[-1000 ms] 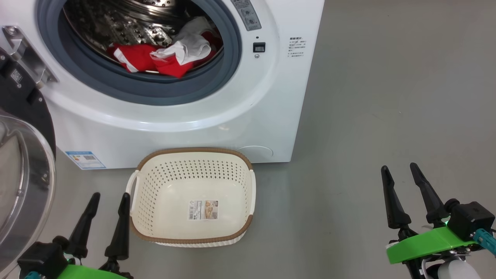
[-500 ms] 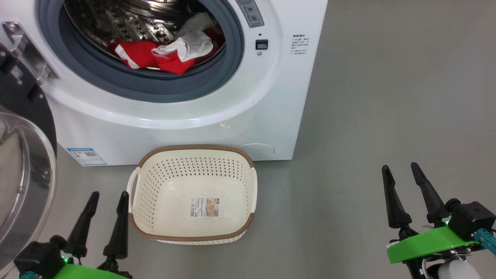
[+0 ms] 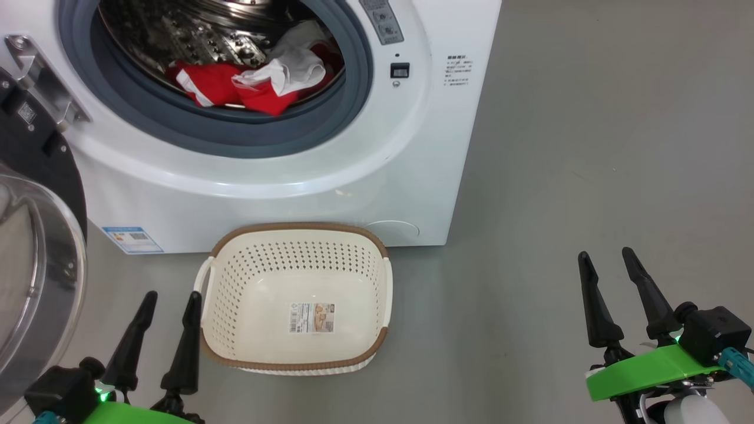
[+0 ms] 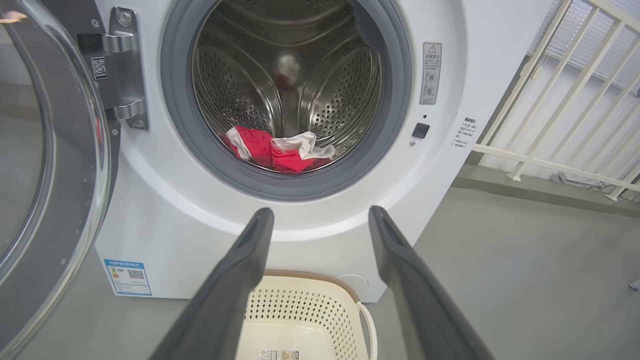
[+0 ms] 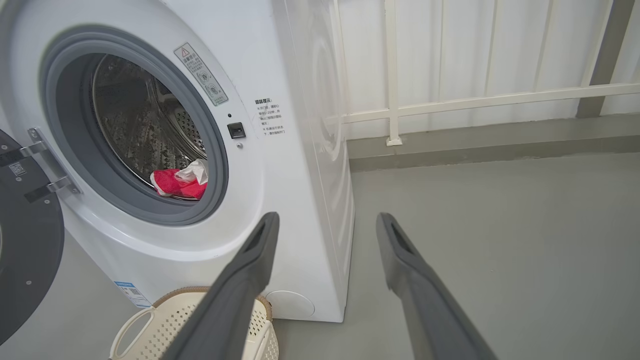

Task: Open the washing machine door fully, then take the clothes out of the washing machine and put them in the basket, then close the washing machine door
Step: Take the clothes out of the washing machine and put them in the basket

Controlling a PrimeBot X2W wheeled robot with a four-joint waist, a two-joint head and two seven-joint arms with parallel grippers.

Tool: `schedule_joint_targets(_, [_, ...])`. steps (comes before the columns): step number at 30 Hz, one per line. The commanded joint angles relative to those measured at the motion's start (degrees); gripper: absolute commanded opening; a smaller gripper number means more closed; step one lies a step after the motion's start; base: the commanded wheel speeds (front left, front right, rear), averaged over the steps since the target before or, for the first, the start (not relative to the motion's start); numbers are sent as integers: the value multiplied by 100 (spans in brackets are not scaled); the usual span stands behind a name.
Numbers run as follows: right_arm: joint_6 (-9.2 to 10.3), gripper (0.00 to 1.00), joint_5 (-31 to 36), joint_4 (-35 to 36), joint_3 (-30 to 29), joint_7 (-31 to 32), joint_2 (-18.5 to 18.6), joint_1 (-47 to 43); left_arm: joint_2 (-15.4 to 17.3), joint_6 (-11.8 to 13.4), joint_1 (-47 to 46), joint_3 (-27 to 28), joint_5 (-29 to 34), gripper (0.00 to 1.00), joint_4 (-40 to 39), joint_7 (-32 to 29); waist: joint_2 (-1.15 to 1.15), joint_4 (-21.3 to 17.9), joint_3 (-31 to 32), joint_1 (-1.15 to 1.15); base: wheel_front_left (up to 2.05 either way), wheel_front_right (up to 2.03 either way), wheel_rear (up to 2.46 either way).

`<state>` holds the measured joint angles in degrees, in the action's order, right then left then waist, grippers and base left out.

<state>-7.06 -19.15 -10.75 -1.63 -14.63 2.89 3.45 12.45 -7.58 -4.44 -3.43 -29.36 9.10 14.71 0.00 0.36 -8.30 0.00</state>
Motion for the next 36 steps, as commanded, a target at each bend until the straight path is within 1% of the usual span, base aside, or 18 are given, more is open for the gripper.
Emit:
schedule_joint_targets(1, [-43, 100, 59, 145, 124, -37, 6, 97, 192, 9, -136, 185, -24, 100, -169, 29, 0, 1, 3, 0, 104, -104, 0])
schedule_joint_targets(13, [-43, 100, 46, 134, 153, -37, 4, 67, 192, 9, -96, 213, -45, 100, -156, 29, 0, -7, 40, 0, 121, -121, 0])
schedule_joint_targets(17, [-43, 100, 35, 133, 171, -37, 3, 57, 163, 9, -97, 290, 80, 100, -118, 29, 0, -4, 40, 0, 78, -78, 0])
schedule_joint_targets(27, [-43, 100, 38, 142, 164, -37, 2, 81, 121, 9, -132, 262, 138, 100, -100, 29, 0, 13, -28, 0, 9, -9, 0])
schedule_joint_targets(36, [-43, 100, 46, 156, 147, -37, 1, 164, 124, 9, -264, 247, 337, 100, 175, 29, 0, 28, -206, 0, 0, 0, 0])
